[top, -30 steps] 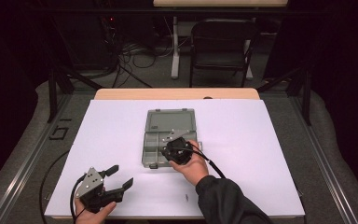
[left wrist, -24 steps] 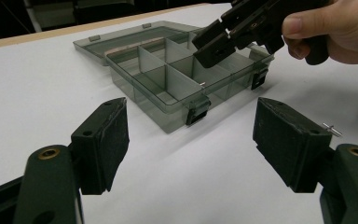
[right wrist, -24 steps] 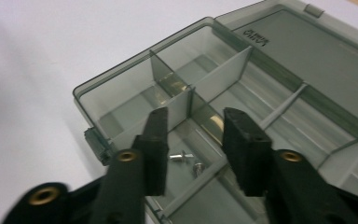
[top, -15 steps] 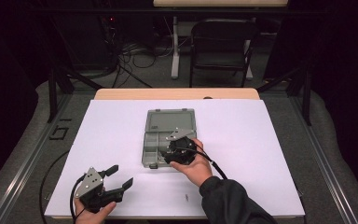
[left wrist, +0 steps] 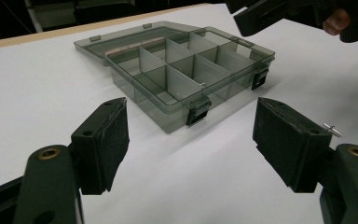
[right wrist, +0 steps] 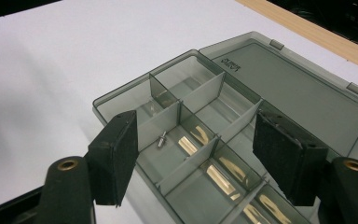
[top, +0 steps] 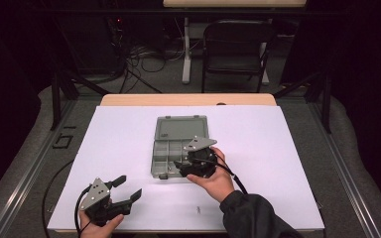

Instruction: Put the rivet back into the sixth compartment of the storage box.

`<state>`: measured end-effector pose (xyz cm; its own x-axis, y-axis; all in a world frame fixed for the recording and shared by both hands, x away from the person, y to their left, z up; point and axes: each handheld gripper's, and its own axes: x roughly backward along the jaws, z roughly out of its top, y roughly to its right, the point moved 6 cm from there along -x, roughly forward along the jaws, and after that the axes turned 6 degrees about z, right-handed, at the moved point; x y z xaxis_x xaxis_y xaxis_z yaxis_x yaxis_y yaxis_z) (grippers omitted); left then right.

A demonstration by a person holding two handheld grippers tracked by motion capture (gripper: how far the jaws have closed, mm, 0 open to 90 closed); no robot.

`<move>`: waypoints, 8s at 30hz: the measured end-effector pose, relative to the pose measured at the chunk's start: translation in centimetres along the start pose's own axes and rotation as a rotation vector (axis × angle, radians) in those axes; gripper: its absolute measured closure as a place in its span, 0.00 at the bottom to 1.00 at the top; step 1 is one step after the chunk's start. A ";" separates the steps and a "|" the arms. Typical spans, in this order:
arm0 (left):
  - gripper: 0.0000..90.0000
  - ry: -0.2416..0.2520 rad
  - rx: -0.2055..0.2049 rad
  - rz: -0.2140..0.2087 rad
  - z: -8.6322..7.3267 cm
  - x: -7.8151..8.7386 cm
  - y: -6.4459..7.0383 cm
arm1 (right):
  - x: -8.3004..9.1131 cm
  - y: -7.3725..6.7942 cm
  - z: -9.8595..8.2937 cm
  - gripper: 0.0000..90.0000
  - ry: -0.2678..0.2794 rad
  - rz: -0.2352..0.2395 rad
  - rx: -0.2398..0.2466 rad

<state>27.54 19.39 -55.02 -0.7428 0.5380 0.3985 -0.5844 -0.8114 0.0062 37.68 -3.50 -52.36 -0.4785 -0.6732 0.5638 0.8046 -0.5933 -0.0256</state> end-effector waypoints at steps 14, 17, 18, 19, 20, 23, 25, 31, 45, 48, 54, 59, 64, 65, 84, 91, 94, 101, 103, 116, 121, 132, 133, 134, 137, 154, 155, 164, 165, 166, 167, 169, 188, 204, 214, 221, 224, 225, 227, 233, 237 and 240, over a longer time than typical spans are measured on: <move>0.30 0.001 -0.004 0.005 0.0 0.0 0.0 | 3.8 -0.3 -0.8 0.34 0.037 -0.014 0.020; 0.30 -0.001 -0.001 0.003 0.0 0.0 0.0 | 4.5 -0.4 -1.1 0.34 0.046 -0.012 0.015; 0.30 -0.001 0.000 0.003 0.0 0.0 0.0 | 4.8 -0.5 -1.2 0.34 0.047 -0.011 0.010; 0.30 0.000 0.000 0.005 0.0 0.0 0.0 | 5.0 -0.5 -1.3 0.34 0.056 -0.010 0.005; 0.30 0.001 0.000 0.004 0.0 0.0 0.0 | 5.2 -0.5 -1.4 0.34 0.062 -0.007 -0.001; 0.30 0.000 -0.002 0.005 0.0 0.0 0.0 | 5.9 -0.7 -2.0 0.34 0.063 -0.004 -0.005; 0.30 0.002 -0.001 0.005 0.0 0.0 0.0 | 6.2 -0.8 -2.5 0.34 0.063 -0.016 0.004; 0.30 -0.005 -0.003 0.003 0.0 0.0 0.1 | 7.1 -1.1 -4.0 0.34 0.063 -0.025 -0.001; 0.30 0.001 -0.001 0.006 0.0 0.0 0.1 | 8.5 -2.3 -7.3 0.34 0.063 -0.035 -0.016; 0.30 -0.002 -0.002 0.005 0.0 0.0 0.1 | 8.4 -2.5 -7.8 0.35 0.054 -0.036 -0.008; 0.30 0.005 -0.002 0.010 0.0 0.0 0.0 | 8.4 -2.8 -8.4 0.37 0.057 -0.032 -0.014; 0.30 -0.001 -0.001 0.004 0.0 0.1 0.1 | 8.0 -3.2 -9.1 0.43 0.043 -0.017 -0.014; 0.30 -0.001 -0.003 0.004 0.0 0.1 0.1 | 7.0 -3.8 -10.0 0.52 0.004 0.019 -0.014; 0.30 -0.001 -0.003 0.003 0.0 0.1 0.1 | 6.7 -3.9 -10.3 0.54 -0.013 0.033 -0.021; 0.30 0.002 -0.002 0.002 0.1 0.1 0.1 | 4.6 -5.8 -11.8 0.72 -0.099 0.142 -0.027; 0.30 0.004 0.000 0.003 0.0 0.1 0.0 | 4.3 -6.0 -12.1 0.76 -0.113 0.156 -0.028; 0.30 0.003 0.000 0.004 0.0 0.1 0.0 | 4.2 -6.1 -12.1 0.78 -0.114 0.161 -0.028; 0.30 0.001 -0.002 0.003 0.1 0.1 0.0 | 4.0 -6.3 -12.3 0.84 -0.133 0.157 -0.015; 0.30 0.004 0.001 0.004 0.1 0.1 0.0 | 3.9 -6.3 -12.5 0.86 -0.144 0.157 0.004; 0.30 -0.001 -0.001 0.008 0.0 0.1 0.0 | 3.9 -6.4 -12.5 0.93 -0.143 0.165 0.010; 0.30 0.004 0.000 0.009 0.1 0.1 0.0 | 3.9 -6.3 -12.5 0.93 -0.144 0.171 0.008; 0.30 0.004 0.004 0.010 0.0 0.1 0.0 | 4.4 -6.1 -11.5 0.93 -0.107 0.174 -0.010; 0.30 0.005 0.005 0.011 0.0 0.0 0.0 | 4.6 -6.2 -11.3 0.93 -0.104 0.178 -0.013; 0.30 0.004 0.004 0.011 0.0 0.0 0.0 | 4.6 -6.1 -11.2 0.93 -0.098 0.180 -0.012; 0.30 -0.004 -0.005 0.010 0.0 0.1 0.0 | 4.9 -5.9 -10.7 0.93 -0.085 0.176 -0.018; 0.30 0.004 0.008 0.015 0.0 0.0 0.0 | 6.5 -3.8 -6.8 0.93 -0.026 0.150 -0.007; 0.30 0.001 0.007 0.013 0.0 0.0 0.0 | 6.6 -3.7 -6.5 0.93 -0.023 0.145 -0.004; 0.30 0.004 0.004 0.017 0.0 0.1 -0.1 | 6.8 -3.1 -3.9 0.93 0.000 0.146 0.016; 0.30 0.005 0.003 0.016 0.0 0.1 -0.1 | 6.8 -3.0 -3.6 0.93 0.002 0.142 0.019; 0.30 0.004 0.004 0.014 0.0 0.0 0.0 | 6.8 -2.9 -3.4 0.93 0.002 0.141 0.021; 0.30 0.005 0.004 0.014 0.0 0.0 0.0 | 6.7 -2.8 -3.2 0.93 0.005 0.139 0.024; 0.30 0.005 0.004 0.013 0.0 0.1 0.0 | 6.6 -2.7 -2.8 0.93 0.009 0.137 0.021; 0.30 0.003 0.000 0.012 0.0 0.1 -0.1 | 4.6 -1.6 1.3 0.93 0.050 0.128 -0.001; 0.30 -0.002 0.000 0.008 0.0 0.1 -0.1 | 1.5 -0.4 2.0 0.93 0.023 0.100 -0.032; 0.30 -0.002 0.002 0.004 0.0 0.1 -0.1 | -0.3 0.1 1.4 0.93 -0.010 0.085 -0.044; 0.30 -0.001 0.003 0.004 0.0 0.1 -0.1 | -2.1 0.1 0.8 0.93 -0.038 0.084 -0.055; 0.30 -0.002 0.004 0.003 0.0 0.1 -0.1 | -2.9 0.0 0.4 0.93 -0.062 0.082 -0.058; 0.30 -0.002 0.004 0.003 0.0 0.1 -0.1 | -3.3 0.0 0.3 0.93 -0.050 0.081 -0.058; 0.30 -0.001 0.003 0.004 0.0 0.1 -0.1 | -3.6 -0.2 0.0 0.93 -0.079 0.083 -0.058; 0.30 -0.002 0.005 0.003 0.0 0.0 -0.1 | -4.7 -0.7 -0.6 0.93 -0.108 0.091 -0.052; 0.30 0.001 0.011 0.003 0.0 0.0 -0.1 | -5.1 -0.9 -0.9 0.93 -0.114 0.091 -0.062; 0.30 -0.002 0.010 0.003 0.0 0.0 -0.1 | -5.2 -0.9 -0.9 0.93 -0.115 0.098 -0.063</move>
<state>27.62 19.51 -54.99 -0.7439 0.5350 0.4004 -0.5789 -0.8153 0.0137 39.15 0.16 -56.02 -0.3525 -0.6762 0.6470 0.8198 -0.5565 -0.1349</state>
